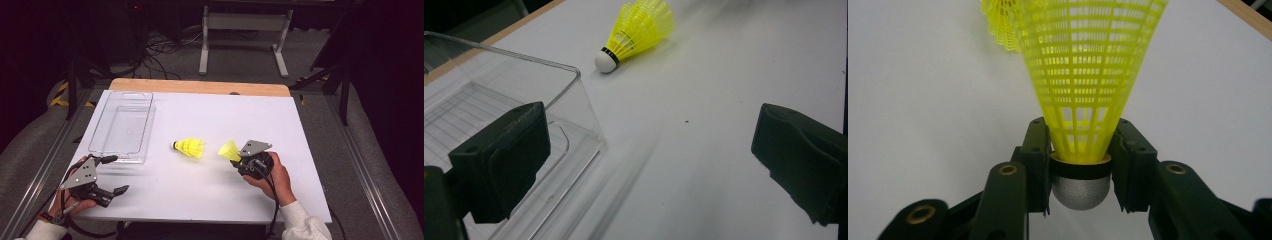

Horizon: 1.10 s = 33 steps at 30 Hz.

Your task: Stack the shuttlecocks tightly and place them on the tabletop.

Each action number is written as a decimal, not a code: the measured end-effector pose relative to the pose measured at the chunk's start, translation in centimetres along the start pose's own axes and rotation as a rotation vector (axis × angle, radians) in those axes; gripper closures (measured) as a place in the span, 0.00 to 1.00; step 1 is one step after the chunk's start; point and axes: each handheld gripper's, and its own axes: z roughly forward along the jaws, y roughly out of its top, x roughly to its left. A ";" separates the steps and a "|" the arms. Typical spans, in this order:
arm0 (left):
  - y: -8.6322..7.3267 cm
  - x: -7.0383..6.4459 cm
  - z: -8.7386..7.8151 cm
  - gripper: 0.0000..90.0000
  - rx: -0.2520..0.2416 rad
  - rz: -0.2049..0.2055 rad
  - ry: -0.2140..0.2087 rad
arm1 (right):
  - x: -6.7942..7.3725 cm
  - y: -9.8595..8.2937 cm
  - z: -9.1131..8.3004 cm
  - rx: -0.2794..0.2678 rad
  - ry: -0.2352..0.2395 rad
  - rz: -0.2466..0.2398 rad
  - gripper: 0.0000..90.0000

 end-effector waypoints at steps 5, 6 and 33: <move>0.0 0.0 0.1 0.04 0.003 0.002 -0.004 | -0.3 0.3 0.6 0.010 -0.005 0.005 0.71; 0.0 0.0 0.1 0.04 0.003 0.003 -0.004 | -0.4 0.4 0.8 0.012 -0.002 0.008 0.71; 0.1 -0.1 0.0 0.04 0.003 0.013 -0.004 | -1.2 0.2 4.4 0.126 0.011 0.086 0.71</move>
